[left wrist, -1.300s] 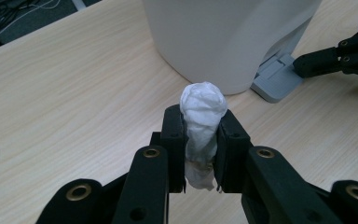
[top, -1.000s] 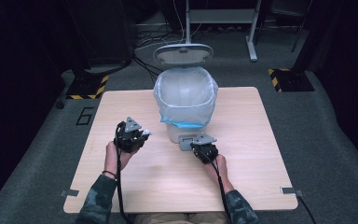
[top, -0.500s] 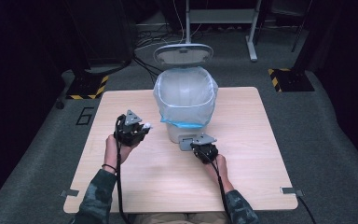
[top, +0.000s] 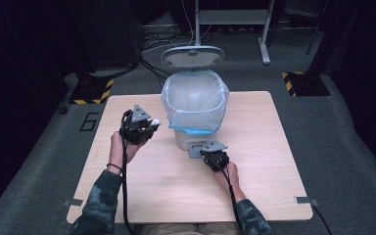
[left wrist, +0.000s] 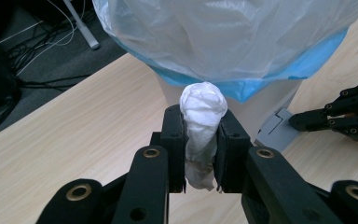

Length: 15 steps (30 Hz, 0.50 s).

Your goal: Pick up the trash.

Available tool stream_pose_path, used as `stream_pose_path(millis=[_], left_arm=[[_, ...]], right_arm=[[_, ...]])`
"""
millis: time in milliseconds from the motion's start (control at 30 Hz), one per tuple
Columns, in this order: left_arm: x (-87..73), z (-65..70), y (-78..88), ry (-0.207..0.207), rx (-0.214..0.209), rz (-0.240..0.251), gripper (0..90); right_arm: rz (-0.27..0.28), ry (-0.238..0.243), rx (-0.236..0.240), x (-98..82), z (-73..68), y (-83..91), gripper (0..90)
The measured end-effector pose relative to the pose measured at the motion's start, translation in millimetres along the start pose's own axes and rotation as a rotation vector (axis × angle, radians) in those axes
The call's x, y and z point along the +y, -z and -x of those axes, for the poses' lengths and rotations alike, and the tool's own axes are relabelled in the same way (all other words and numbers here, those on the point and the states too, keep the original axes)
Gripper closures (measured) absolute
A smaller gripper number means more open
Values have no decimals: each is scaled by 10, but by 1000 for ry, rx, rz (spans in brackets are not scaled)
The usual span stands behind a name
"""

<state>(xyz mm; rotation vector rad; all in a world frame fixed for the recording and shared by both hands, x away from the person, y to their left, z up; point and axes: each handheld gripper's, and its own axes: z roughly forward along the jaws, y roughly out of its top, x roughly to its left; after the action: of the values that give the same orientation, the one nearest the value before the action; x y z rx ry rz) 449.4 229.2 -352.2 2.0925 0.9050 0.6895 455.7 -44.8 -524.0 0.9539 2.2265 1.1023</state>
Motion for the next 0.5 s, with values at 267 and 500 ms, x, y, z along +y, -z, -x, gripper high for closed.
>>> stream_pose_path(millis=[267,500], left_arm=[[142,-17,70,-14,1,13,762],[263,-50,122,-26,5,30,763]], right_arm=[[-1,1,-2,1,-2,1,900],[-2,1,0,0,-2,2,900]])
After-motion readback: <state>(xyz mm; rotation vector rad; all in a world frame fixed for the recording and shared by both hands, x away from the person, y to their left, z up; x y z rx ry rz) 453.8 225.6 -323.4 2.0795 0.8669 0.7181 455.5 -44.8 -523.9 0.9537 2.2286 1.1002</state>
